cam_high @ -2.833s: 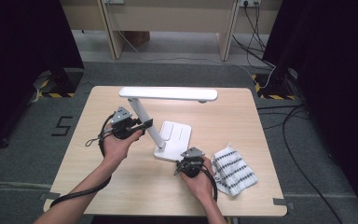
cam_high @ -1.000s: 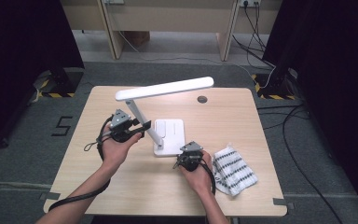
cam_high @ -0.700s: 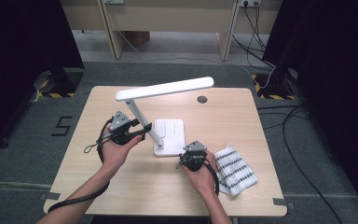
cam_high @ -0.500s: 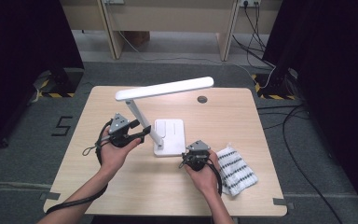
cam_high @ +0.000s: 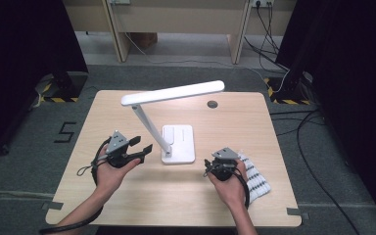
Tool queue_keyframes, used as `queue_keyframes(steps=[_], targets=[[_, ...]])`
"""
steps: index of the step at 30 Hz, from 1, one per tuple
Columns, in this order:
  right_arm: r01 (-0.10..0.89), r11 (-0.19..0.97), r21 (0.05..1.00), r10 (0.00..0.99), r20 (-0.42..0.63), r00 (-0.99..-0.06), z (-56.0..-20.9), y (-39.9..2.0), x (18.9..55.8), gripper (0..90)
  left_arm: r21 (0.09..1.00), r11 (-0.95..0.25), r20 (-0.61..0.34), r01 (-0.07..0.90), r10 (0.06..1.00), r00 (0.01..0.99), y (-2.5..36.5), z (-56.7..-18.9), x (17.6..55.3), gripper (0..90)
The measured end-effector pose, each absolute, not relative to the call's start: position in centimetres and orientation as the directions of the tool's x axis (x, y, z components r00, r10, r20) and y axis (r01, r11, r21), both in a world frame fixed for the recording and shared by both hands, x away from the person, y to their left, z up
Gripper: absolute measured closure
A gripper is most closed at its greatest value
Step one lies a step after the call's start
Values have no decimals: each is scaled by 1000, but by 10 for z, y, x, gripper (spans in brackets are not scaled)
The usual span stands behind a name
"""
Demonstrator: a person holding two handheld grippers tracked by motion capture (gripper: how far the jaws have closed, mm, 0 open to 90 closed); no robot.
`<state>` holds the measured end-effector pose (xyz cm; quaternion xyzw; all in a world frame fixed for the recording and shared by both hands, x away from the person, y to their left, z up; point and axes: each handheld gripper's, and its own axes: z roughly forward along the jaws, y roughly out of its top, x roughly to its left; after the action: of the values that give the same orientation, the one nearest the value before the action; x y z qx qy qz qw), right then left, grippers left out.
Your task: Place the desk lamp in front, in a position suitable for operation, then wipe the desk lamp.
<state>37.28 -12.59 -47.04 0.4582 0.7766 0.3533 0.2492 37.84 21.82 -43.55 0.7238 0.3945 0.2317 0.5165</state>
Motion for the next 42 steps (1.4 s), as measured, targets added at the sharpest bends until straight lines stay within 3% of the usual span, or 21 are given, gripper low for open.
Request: queue_keyframes(steps=[11, 21, 28, 42], targets=[[567, 239, 788, 941, -45, -335, -466, -184, 352, 496, 927, -150, -80, 343, 816, 572, 230, -444, 370, 396], [588, 209, 781, 955, -35, -294, -465, -210, 336, 468, 924, -153, -77, 350, 822, 564, 234, -445, 364, 395], [609, 227, 760, 948, -31, -316, -465, -215, 328, 422, 922, -153, -82, 356, 821, 565, 234, -448, 361, 390], [603, 318, 732, 893, -19, -449, -471, -221, 328, 317, 910, -174, -88, 377, 807, 584, 227, -458, 363, 378]])
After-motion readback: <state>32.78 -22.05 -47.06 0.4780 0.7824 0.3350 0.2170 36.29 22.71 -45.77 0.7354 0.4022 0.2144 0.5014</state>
